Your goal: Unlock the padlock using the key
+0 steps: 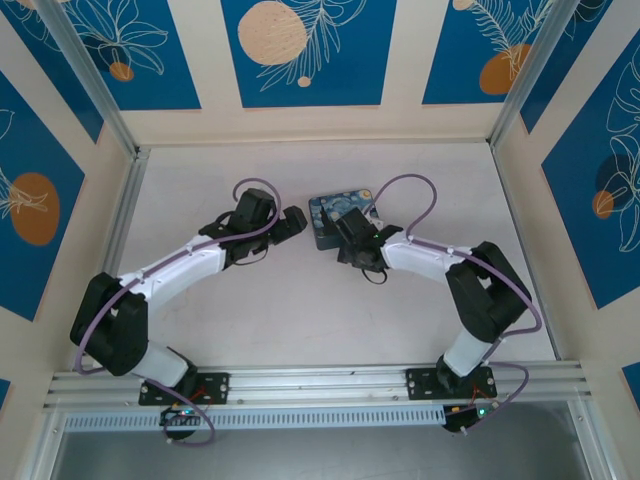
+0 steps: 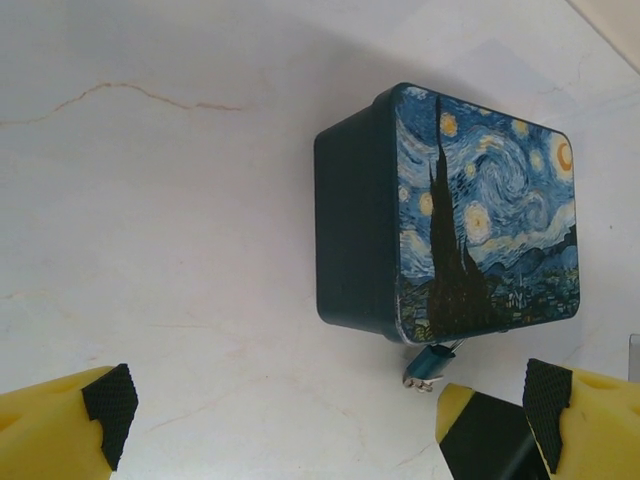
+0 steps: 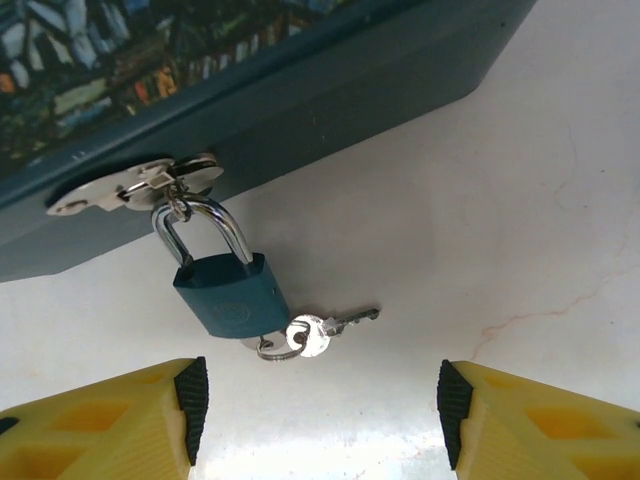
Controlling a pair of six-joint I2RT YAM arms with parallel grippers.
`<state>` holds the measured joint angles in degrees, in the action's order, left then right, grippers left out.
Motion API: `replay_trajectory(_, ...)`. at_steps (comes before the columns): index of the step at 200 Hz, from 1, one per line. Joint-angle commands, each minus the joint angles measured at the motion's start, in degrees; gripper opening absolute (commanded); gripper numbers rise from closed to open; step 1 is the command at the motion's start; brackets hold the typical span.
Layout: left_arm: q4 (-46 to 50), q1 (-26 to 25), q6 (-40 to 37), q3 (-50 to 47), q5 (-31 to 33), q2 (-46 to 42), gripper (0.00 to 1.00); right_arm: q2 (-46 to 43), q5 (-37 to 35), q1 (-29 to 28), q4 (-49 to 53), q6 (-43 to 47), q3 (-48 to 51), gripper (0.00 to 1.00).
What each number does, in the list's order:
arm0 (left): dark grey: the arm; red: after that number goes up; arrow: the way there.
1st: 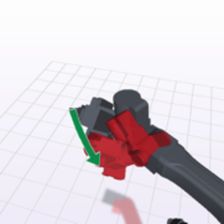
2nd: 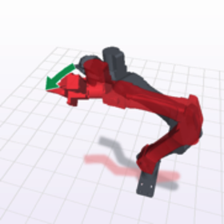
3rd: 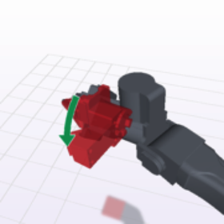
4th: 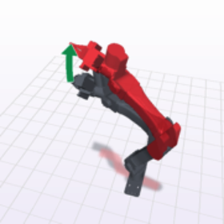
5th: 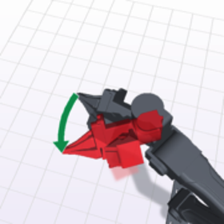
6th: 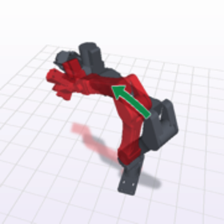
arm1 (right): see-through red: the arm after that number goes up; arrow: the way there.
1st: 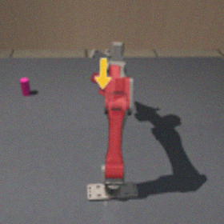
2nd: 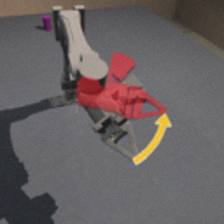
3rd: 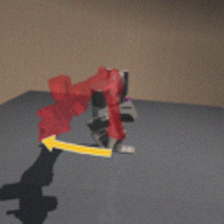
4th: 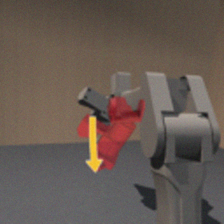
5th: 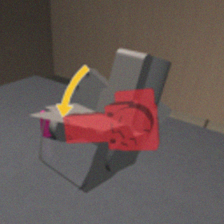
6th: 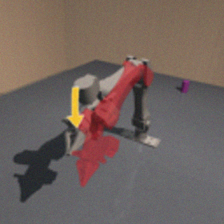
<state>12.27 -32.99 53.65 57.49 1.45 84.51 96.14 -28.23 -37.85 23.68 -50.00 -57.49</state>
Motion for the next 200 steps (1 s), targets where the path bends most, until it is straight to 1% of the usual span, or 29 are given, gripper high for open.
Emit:
replay_trajectory(1,0.1,0.7,1.0,-0.9,-0.2,0.3,1.00,2.0,-2.5,-0.7,1.4,-1.3,-2.9,0.64)
replay_trajectory(47,-0.3,1.0,1.4,-0.9,-1.0,1.1,1.00,5.7,-2.5,-0.7,1.5,-0.6,-5.6,0.64)
replay_trajectory(78,-0.5,1.1,1.5,-1.0,-1.4,1.1,1.00,5.8,-1.6,-0.3,-0.7,1.1,-4.6,0.63)
replay_trajectory(111,-0.7,1.1,1.5,-1.2,-1.5,1.2,1.00,3.2,3.0,1.3,-9.2,4.9,0.0,0.61)
replay_trajectory(125,-0.8,1.1,1.6,-1.4,-1.5,1.2,1.00,2.5,5.9,2.3,-12.3,6.2,1.5,0.60)
replay_trajectory(139,-1.0,1.1,1.7,-1.5,-1.7,1.2,1.00,2.5,8.1,3.2,-14.0,6.7,2.4,0.59)
replay_trajectory(174,-1.1,1.1,1.8,-1.8,-1.7,1.1,1.00,2.1,10.5,4.5,-17.6,7.6,4.7,0.58)
replay_trajectory(200,-1.1,1.0,1.6,-1.6,-1.7,1.2,1.00,1.8,13.5,5.8,-20.7,8.3,6.2,0.52)
